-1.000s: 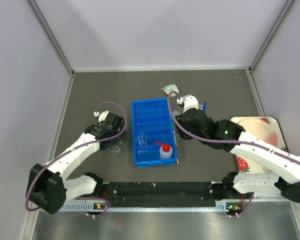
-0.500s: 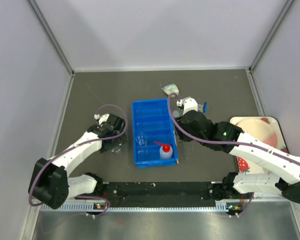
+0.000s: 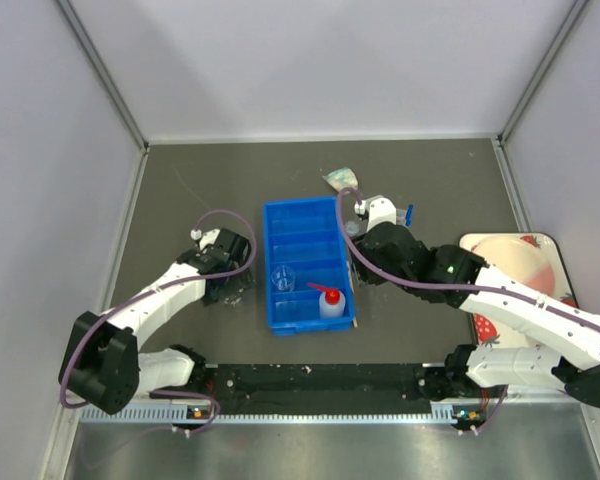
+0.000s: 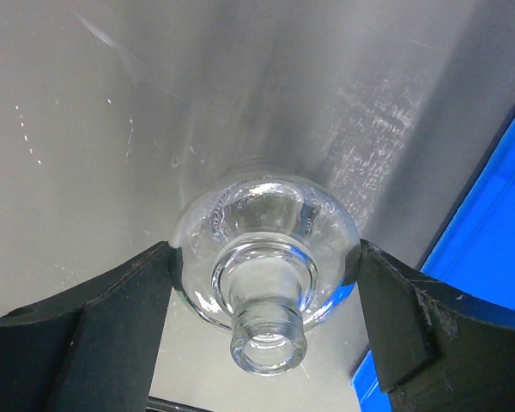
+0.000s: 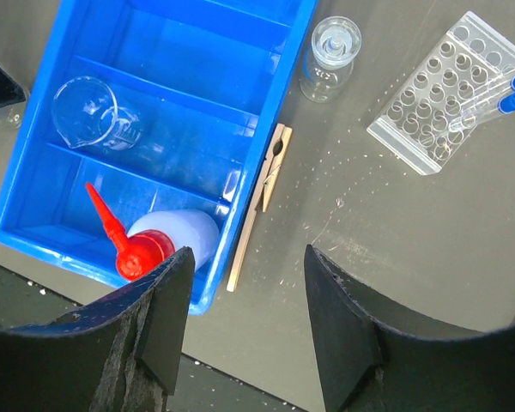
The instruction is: Organize the chemistry lab equipment
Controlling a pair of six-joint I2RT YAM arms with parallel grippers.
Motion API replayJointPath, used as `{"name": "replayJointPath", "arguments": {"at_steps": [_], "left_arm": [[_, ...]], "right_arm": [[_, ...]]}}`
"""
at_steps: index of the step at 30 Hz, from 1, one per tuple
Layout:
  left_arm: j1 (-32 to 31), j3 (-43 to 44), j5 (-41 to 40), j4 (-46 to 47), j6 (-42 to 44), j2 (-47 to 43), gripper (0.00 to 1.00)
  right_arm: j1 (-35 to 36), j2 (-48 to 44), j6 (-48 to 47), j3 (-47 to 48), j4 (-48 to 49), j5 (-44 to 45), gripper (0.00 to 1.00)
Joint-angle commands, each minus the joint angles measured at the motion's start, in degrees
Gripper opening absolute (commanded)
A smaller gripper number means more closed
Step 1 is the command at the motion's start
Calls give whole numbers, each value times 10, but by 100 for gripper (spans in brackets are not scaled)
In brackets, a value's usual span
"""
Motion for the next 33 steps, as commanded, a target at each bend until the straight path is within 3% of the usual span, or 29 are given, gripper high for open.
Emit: {"name": "replayJointPath", "arguments": {"at_steps": [1, 10, 23, 29, 33], "left_arm": [[3, -6, 0, 14, 1, -12, 82], [3, -8, 7, 12, 2, -21, 50], [3, 82, 39, -79, 43, -85, 33], [3, 124, 43, -117, 71, -105, 30], [2, 159, 90, -128, 98, -115, 28]], "right_arm": [[-3, -13, 7, -4, 19, -5, 54], [-3, -12, 10, -7, 23, -9, 52], [-3, -1, 11, -6, 23, -10, 51], [-2, 6, 12, -3, 23, -14, 51], [-2, 14, 13, -1, 23, -12, 51]]}}
